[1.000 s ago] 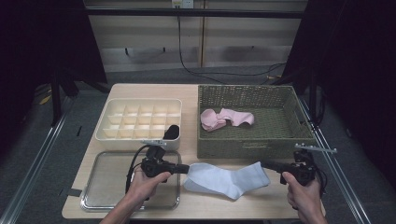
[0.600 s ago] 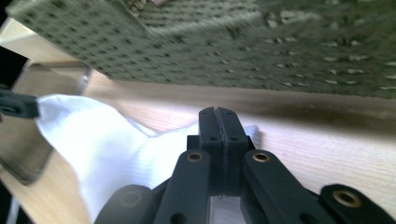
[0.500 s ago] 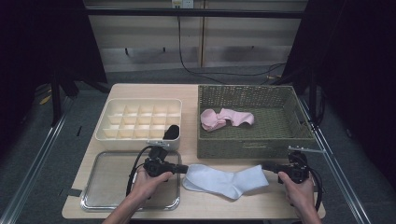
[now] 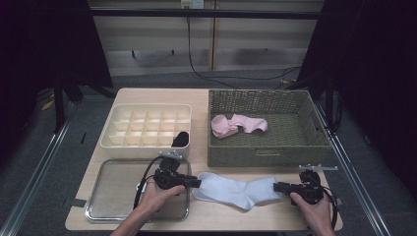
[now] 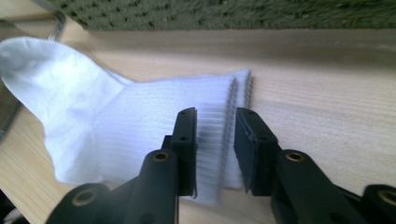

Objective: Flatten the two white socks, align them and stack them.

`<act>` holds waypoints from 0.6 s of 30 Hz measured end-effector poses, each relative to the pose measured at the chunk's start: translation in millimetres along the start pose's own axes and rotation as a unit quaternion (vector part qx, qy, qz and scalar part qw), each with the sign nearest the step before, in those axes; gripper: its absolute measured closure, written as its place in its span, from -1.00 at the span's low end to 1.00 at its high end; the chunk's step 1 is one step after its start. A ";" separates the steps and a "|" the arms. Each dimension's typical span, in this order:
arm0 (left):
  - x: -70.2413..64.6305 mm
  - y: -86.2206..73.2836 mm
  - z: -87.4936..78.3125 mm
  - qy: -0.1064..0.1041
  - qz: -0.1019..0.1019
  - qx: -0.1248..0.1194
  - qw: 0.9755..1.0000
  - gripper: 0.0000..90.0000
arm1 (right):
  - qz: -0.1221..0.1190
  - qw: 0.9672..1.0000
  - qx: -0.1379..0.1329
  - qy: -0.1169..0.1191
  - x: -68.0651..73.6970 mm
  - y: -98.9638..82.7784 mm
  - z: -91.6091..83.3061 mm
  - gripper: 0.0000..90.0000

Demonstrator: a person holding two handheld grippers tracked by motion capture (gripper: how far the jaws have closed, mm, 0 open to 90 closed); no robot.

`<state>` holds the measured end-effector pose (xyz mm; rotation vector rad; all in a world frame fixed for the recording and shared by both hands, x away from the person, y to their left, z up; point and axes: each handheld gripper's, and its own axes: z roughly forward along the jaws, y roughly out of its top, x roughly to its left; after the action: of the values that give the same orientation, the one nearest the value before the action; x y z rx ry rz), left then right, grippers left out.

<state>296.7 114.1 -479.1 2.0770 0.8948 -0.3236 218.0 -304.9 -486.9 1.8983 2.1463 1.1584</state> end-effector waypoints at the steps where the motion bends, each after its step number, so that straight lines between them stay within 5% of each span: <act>1: 0.0 -0.8 1.7 0.003 0.001 0.006 1.000 0.60 | -0.002 1.000 0.000 -0.001 0.3 0.7 0.4 0.62; 5: -1.5 -1.3 5.1 0.000 0.010 0.010 1.000 0.96 | -0.016 1.000 0.008 -0.013 3.0 1.2 2.7 0.92; 15: 1.1 6.6 -17.0 -0.037 -0.014 -0.034 0.999 0.99 | 0.002 1.000 -0.025 0.010 -0.2 9.5 -15.5 0.98; 18: 4.4 6.0 -19.4 -0.030 -0.013 -0.031 0.999 0.99 | 0.004 0.999 -0.029 0.017 0.4 12.2 -16.0 0.98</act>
<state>302.4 128.9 -465.7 1.9894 0.8845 -0.3660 220.2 -312.9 -468.5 1.8778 2.1012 1.2489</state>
